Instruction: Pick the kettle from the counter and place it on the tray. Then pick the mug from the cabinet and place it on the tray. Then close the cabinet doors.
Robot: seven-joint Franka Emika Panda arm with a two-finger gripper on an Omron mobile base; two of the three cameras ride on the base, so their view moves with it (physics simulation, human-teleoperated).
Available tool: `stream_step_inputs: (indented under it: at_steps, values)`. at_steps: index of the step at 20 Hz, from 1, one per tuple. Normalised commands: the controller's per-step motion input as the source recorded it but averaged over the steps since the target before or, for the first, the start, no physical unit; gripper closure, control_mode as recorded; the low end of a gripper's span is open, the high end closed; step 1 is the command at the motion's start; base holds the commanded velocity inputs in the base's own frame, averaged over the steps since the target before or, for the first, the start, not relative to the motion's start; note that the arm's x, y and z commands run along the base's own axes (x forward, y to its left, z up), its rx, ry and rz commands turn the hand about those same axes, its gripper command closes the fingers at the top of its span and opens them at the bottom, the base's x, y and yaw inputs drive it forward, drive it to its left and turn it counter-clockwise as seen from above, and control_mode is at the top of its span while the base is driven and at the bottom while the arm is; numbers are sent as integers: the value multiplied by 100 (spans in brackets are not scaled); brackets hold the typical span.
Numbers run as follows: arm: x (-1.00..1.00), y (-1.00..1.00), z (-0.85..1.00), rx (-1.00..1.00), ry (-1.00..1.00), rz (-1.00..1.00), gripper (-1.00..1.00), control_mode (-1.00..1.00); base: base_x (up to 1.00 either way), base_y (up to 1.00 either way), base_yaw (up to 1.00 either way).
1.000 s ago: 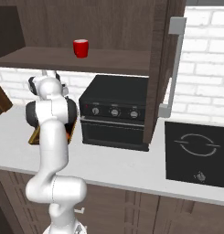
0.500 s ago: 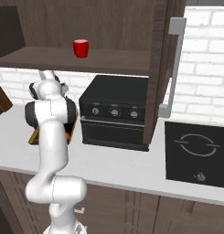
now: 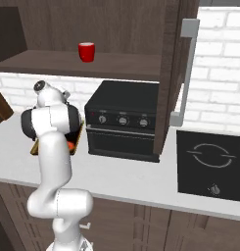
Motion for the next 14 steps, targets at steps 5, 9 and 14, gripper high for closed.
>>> stream_step_inputs:
  at_steps: [5, 9, 14]
  values:
    - [-70, -11, 3, 0, -25, 0, -100, -100, 0, 0, 0]
    - [-51, -4, 19, 0, -12, 0, -100, -100, 0, 0, 0]
    - [-50, -12, 28, 0, -16, 0, -100, -100, 0, 0, 0]
